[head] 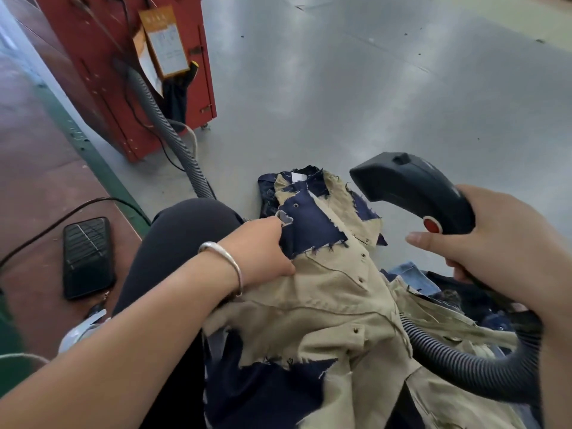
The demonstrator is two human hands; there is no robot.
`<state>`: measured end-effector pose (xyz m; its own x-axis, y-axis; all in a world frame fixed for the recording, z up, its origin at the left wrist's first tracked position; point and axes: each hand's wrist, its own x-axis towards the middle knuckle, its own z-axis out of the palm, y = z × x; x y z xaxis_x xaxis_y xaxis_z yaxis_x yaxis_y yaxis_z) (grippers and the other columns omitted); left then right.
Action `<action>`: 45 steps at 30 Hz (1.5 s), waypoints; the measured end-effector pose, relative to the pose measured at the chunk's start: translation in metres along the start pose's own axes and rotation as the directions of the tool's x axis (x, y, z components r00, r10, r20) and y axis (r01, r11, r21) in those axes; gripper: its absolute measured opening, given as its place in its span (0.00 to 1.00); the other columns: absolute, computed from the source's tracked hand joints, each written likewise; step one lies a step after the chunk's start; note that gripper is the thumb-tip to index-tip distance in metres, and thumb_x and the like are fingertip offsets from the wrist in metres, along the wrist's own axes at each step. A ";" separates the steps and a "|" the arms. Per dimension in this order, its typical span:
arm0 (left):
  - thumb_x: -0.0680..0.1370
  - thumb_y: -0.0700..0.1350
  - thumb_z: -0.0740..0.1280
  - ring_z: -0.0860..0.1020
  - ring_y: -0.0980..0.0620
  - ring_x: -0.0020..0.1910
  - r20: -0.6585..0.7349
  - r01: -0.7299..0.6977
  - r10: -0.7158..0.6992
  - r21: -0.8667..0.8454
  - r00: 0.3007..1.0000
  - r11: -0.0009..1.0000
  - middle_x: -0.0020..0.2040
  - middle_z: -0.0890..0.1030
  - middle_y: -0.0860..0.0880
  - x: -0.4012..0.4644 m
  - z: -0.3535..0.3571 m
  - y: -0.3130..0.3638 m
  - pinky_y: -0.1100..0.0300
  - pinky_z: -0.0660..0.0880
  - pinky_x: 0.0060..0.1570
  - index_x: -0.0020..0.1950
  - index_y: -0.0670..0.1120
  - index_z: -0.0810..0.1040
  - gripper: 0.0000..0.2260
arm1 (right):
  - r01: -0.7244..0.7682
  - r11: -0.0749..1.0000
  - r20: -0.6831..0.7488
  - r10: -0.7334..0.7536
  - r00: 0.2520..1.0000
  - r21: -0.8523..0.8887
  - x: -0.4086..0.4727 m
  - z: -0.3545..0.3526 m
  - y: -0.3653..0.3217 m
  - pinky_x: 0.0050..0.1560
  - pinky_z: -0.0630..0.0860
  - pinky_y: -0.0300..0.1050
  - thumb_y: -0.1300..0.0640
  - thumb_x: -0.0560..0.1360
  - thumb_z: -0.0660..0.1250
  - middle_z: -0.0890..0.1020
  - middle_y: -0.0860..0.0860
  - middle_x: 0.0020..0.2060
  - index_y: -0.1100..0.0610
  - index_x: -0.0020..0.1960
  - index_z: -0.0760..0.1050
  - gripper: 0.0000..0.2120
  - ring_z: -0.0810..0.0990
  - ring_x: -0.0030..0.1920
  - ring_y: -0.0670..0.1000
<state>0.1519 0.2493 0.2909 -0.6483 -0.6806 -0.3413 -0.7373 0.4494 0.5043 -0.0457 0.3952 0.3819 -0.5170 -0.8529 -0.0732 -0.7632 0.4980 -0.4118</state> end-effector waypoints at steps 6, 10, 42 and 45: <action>0.75 0.36 0.69 0.75 0.56 0.35 -0.315 -0.110 -0.396 -0.880 0.862 0.461 0.35 0.78 0.51 0.012 -0.012 0.011 0.64 0.73 0.36 0.41 0.46 0.76 0.06 | -0.079 0.988 0.019 0.077 0.997 0.131 -0.006 -0.016 0.008 0.24 0.75 0.44 0.40 0.63 0.75 0.80 0.46 0.25 0.45 0.40 0.73 0.15 0.78 0.20 0.49; 0.74 0.37 0.68 0.80 0.49 0.42 -0.293 -0.139 -0.618 -0.948 0.730 0.286 0.42 0.81 0.46 0.007 0.004 -0.001 0.58 0.77 0.42 0.52 0.42 0.77 0.07 | -0.126 0.975 0.001 0.128 0.992 0.185 -0.014 -0.025 0.015 0.25 0.79 0.48 0.35 0.60 0.74 0.81 0.48 0.25 0.41 0.48 0.73 0.21 0.79 0.20 0.51; 0.76 0.55 0.64 0.73 0.54 0.32 -0.562 -0.294 0.360 0.209 0.745 0.933 0.31 0.75 0.54 -0.084 0.047 0.016 0.59 0.71 0.32 0.31 0.49 0.75 0.15 | 0.080 0.972 0.273 -0.018 0.962 -0.219 -0.013 0.029 -0.009 0.30 0.62 0.40 0.39 0.67 0.75 0.74 0.43 0.29 0.40 0.38 0.65 0.18 0.72 0.32 0.40; 0.69 0.50 0.73 0.79 0.48 0.50 -0.501 -0.338 0.524 0.418 0.689 0.843 0.50 0.82 0.48 -0.080 0.059 0.016 0.53 0.77 0.53 0.52 0.44 0.84 0.14 | 0.056 0.975 0.277 0.006 0.961 -0.217 -0.013 0.031 -0.009 0.31 0.64 0.43 0.40 0.67 0.75 0.75 0.43 0.29 0.41 0.39 0.66 0.17 0.73 0.33 0.41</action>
<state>0.1806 0.3450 0.2792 -0.7380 -0.5230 0.4264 -0.4822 0.8508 0.2090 -0.0203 0.3968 0.3586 -0.3940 -0.8600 -0.3242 -0.8570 0.4713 -0.2085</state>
